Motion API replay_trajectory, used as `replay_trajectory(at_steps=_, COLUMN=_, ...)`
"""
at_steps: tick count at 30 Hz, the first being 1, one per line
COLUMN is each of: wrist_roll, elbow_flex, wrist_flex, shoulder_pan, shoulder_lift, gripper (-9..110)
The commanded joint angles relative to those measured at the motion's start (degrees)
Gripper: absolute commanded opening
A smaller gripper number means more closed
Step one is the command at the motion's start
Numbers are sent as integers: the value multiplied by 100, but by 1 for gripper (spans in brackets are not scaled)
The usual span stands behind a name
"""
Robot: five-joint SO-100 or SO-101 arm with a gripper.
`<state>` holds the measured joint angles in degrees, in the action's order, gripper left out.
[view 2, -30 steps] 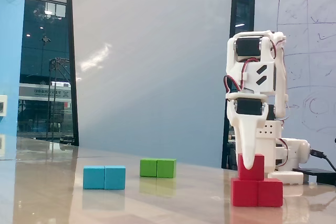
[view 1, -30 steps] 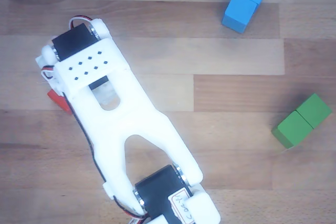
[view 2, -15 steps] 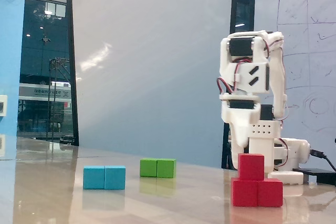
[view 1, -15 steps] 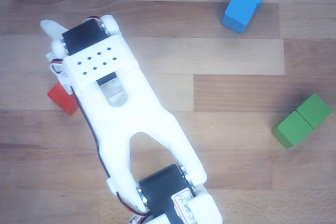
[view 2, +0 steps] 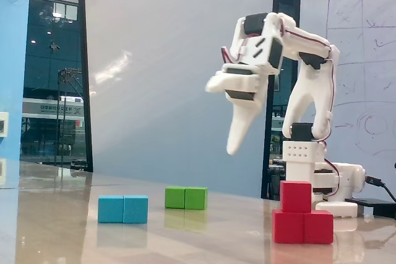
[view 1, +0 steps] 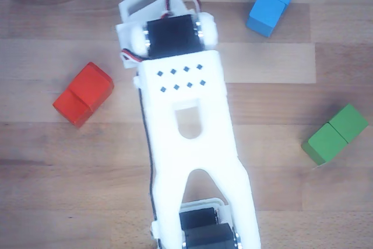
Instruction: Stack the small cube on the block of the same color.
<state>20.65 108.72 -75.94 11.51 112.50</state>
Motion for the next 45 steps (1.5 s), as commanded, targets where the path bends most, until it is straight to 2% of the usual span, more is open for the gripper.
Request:
replay_trajectory(at_steps=1, wrist_roll=-167, elbow_flex=-316, wrist_flex=18, shoulder_pan=-510, shoulder_lift=729, gripper=58)
replay_trajectory(at_steps=7, wrist_roll=-694, elbow_flex=272, wrist_flex=18, shoulder_pan=-923, shoulder_lift=1415, gripper=44)
replay_trajectory(at_steps=15, wrist_roll=-1389, elbow_flex=1389, wrist_flex=44, shoulder_pan=-1037, shoulder_lift=2795, gripper=18)
replay_trajectory(at_steps=21, wrist_roll=-1459, elbow_flex=2461, wrist_flex=633, shoulder_pan=-1055, shoulder_lift=3806, gripper=0)
replay_trajectory(at_steps=32, wrist_roll=-1485, elbow_flex=4570, wrist_flex=949, shoulder_pan=-1063, shoulder_lift=5941, gripper=2)
replay_trajectory(at_steps=45, wrist_roll=-1459, elbow_flex=5616, wrist_flex=932, shoulder_pan=-1072, shoulder_lift=7488, gripper=0)
